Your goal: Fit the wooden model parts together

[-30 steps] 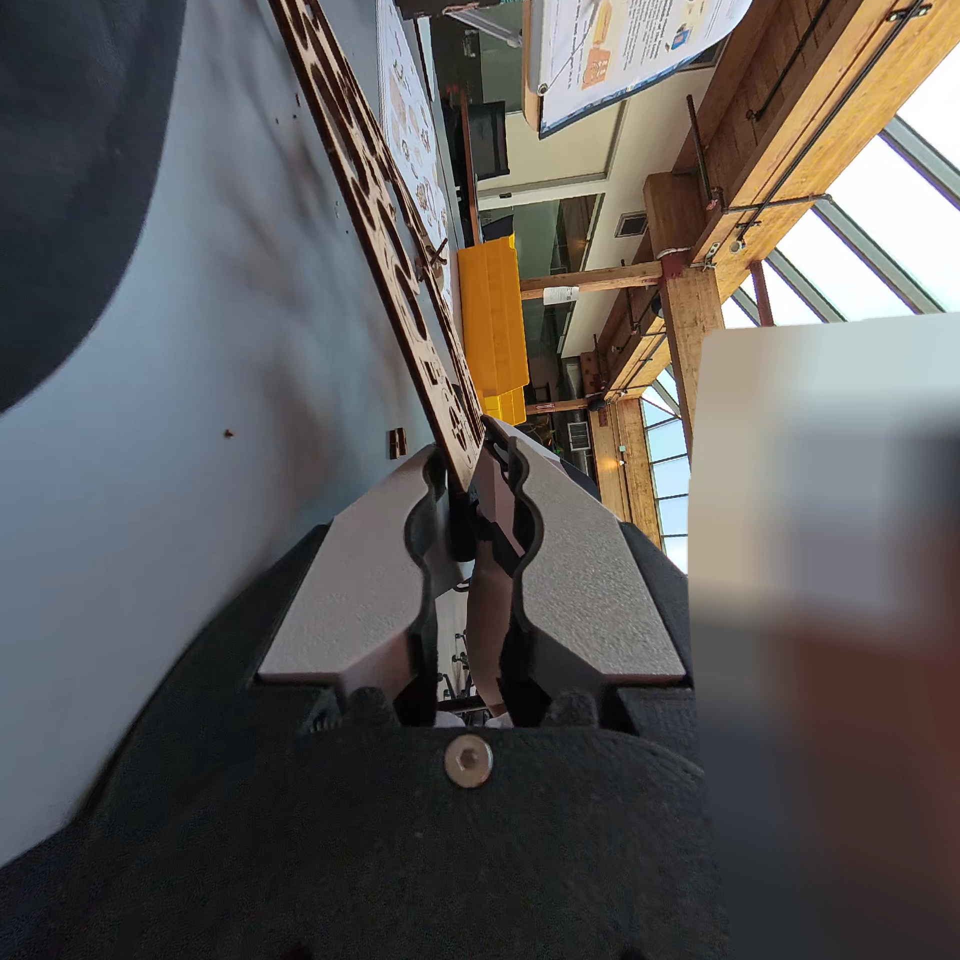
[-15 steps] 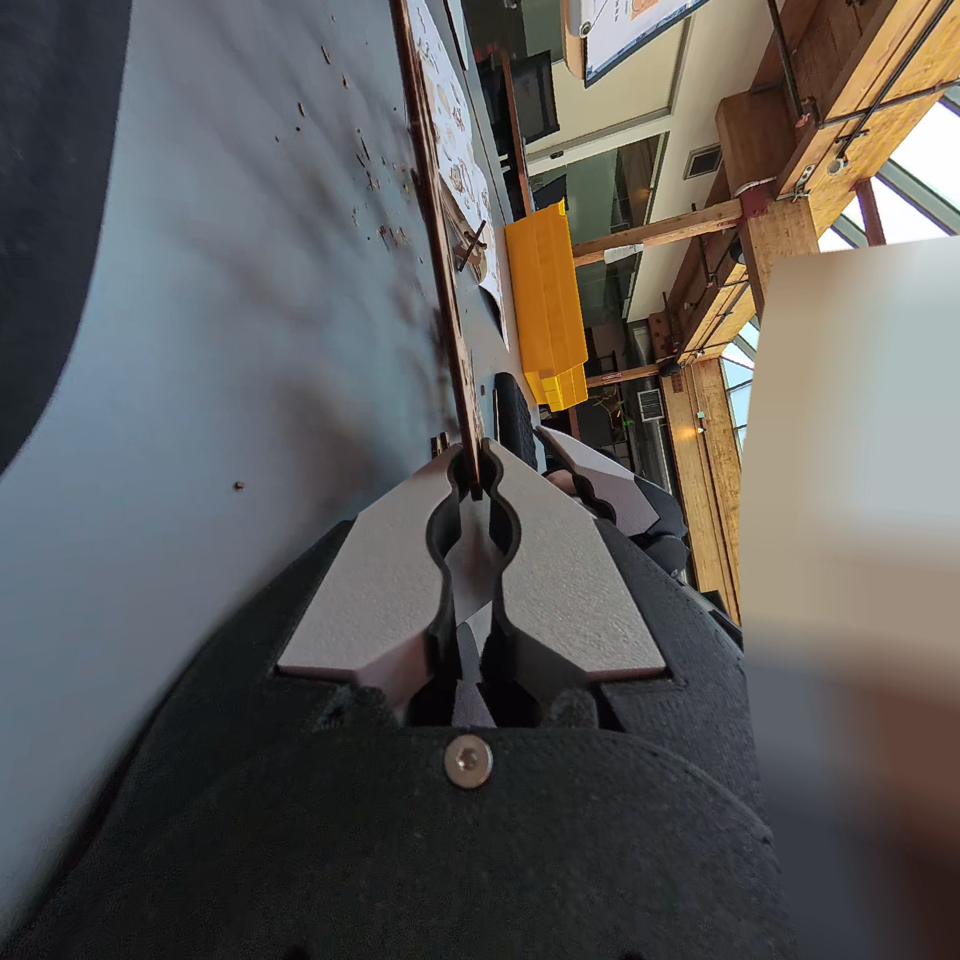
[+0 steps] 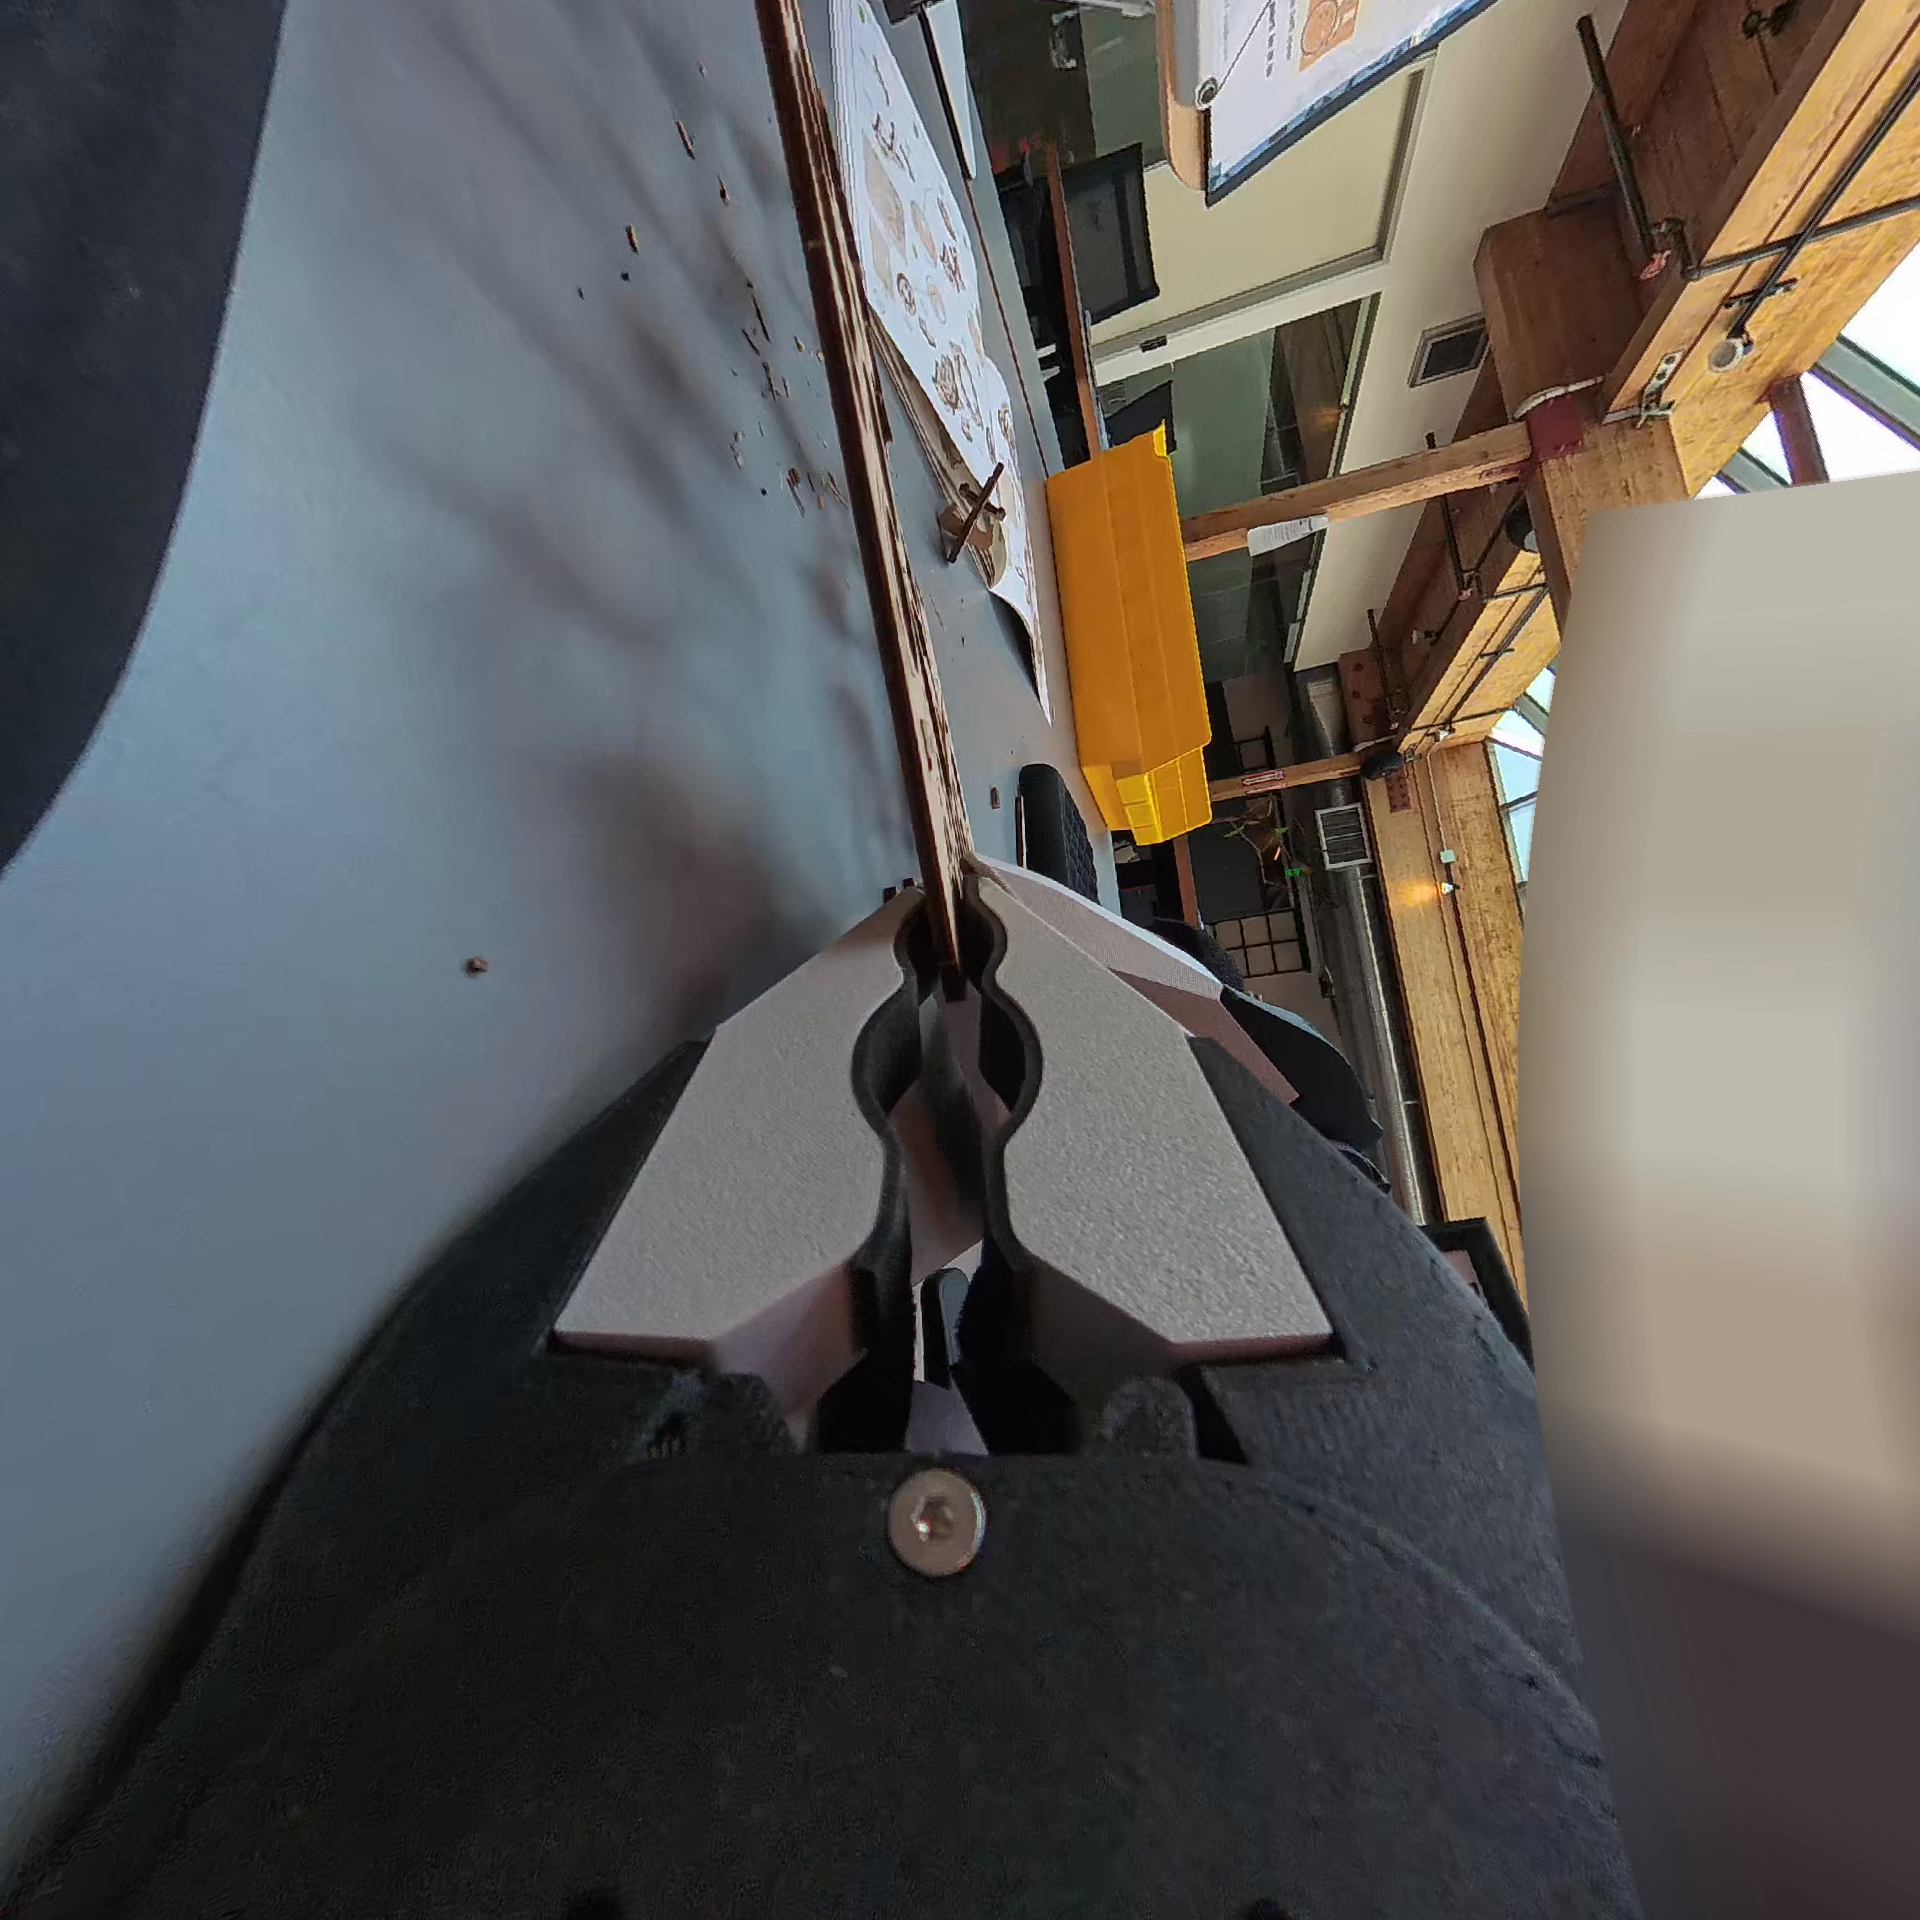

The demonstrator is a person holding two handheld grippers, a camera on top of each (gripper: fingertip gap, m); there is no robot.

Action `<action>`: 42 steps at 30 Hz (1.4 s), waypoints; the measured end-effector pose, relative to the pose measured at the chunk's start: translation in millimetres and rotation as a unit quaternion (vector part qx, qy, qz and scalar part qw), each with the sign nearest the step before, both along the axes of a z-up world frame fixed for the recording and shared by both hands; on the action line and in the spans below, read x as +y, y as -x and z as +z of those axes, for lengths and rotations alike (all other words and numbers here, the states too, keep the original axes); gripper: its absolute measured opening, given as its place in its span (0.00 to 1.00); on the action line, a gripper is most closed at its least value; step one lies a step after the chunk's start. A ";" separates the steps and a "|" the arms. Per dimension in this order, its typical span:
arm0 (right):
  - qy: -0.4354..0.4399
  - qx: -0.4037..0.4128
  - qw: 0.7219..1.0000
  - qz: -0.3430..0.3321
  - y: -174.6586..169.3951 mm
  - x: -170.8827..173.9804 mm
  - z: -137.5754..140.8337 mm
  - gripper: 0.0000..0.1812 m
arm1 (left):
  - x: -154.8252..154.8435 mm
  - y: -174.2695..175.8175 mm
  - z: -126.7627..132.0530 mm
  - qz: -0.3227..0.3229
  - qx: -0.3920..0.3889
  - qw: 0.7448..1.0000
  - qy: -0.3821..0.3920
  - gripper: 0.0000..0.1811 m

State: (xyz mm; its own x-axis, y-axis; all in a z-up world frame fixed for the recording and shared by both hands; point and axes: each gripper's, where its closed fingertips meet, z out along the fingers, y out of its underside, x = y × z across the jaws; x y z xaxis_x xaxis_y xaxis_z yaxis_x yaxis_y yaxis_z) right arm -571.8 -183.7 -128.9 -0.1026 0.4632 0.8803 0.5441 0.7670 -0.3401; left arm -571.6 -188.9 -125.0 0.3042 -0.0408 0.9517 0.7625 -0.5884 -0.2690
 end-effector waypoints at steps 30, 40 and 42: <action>0.006 0.040 0.999 0.033 -1.3 -11.4 10.2 0.01 | 2.4 -2.0 4.2 -0.032 -0.034 0.999 0.007 0.03; 0.013 0.029 0.999 0.031 -3.2 -8.2 5.0 0.03 | 4.2 -5.1 1.9 -0.045 -0.018 0.999 0.005 0.01; 0.020 0.018 0.999 0.026 -2.0 -7.2 0.4 0.04 | 4.4 -4.8 -0.8 -0.043 -0.001 0.999 0.006 0.00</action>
State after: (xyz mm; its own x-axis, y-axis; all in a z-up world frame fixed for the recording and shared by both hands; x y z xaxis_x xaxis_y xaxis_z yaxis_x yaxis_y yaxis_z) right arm -569.7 -190.8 -128.5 -0.0967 0.4920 0.8652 0.4909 0.7798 -0.3886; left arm -566.8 -184.4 -125.8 0.2971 -0.0563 0.9532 0.7094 -0.6551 -0.2599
